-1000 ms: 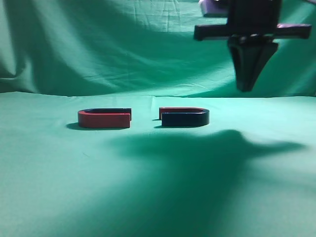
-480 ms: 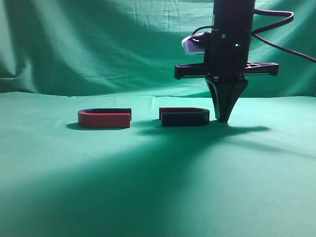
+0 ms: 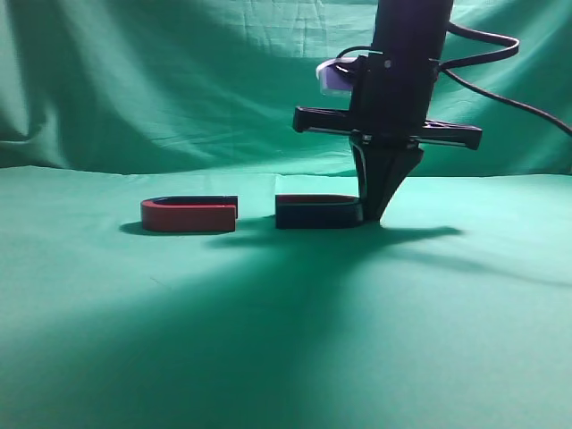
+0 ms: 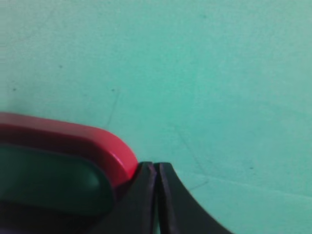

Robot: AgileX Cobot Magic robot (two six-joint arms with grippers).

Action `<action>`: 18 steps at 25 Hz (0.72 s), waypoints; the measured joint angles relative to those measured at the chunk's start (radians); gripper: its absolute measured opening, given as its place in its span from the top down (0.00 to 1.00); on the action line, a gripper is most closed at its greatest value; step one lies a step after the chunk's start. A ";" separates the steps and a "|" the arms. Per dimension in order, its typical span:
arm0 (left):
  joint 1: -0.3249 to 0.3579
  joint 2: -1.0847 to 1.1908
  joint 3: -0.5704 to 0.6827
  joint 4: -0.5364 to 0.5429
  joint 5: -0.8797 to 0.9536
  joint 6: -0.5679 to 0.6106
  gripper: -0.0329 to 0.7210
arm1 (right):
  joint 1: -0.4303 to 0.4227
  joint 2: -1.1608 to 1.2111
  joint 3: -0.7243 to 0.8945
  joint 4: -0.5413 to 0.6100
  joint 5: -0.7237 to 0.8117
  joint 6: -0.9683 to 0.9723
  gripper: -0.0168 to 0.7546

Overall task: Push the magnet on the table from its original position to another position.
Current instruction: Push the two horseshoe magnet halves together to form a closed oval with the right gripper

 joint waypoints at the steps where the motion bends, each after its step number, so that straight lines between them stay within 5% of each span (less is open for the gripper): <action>1: 0.000 0.000 0.000 0.000 0.000 0.000 0.46 | 0.000 0.000 0.000 0.013 -0.004 -0.007 0.98; 9: 0.000 0.000 0.000 0.000 0.000 0.000 0.46 | 0.047 0.002 0.000 0.078 -0.050 -0.052 0.98; 18: 0.000 0.000 0.000 0.000 0.000 0.000 0.46 | 0.060 -0.018 -0.030 0.023 0.003 -0.052 0.98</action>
